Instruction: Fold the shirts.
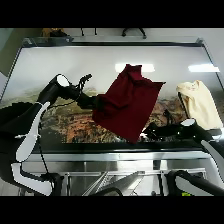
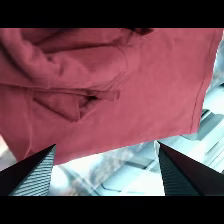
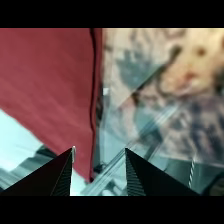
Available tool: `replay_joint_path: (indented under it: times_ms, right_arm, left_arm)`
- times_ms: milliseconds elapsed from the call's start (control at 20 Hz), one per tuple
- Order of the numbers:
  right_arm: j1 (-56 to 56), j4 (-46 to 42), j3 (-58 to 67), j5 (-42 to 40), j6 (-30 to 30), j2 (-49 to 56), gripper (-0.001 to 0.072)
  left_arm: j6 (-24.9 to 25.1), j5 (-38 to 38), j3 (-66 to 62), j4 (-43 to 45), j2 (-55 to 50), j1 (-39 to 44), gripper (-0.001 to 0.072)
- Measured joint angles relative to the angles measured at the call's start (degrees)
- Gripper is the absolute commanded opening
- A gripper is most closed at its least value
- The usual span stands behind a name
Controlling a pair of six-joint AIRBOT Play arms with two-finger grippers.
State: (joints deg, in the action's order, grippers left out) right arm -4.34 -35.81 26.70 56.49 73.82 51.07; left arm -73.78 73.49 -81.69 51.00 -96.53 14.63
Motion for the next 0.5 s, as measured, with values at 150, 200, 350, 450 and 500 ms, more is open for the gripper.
replay_joint_path:
  times_ms: [150, 200, 350, 450, 500]
  right_arm:
    - [5.90, 5.70, -1.16, -3.63, -2.08, 2.82, 0.0359]
    - [7.41, 8.33, -1.36, -4.57, -3.82, 3.93, 0.0359]
    - [10.14, 14.49, -1.73, -6.38, -9.25, 6.14, 0.0359]
    - [10.86, 16.68, -1.77, -6.84, -11.30, 6.73, 0.0358]
    - [11.08, 17.25, -1.79, -7.06, -11.96, 6.88, 0.0359]
  left_arm:
    - [-0.79, -1.11, 0.00, 0.00, 0.00, 0.37, 0.0707]
    - [-0.83, -1.53, 0.00, -0.02, 0.00, 0.55, 0.0706]
    - [-1.29, -3.26, 0.00, 0.09, 0.00, 1.38, 0.0706]
    - [-1.77, -5.07, 0.00, 0.66, -0.09, 2.21, 0.0706]
    - [-2.12, -5.99, 0.00, 0.90, -0.31, 2.67, 0.0706]
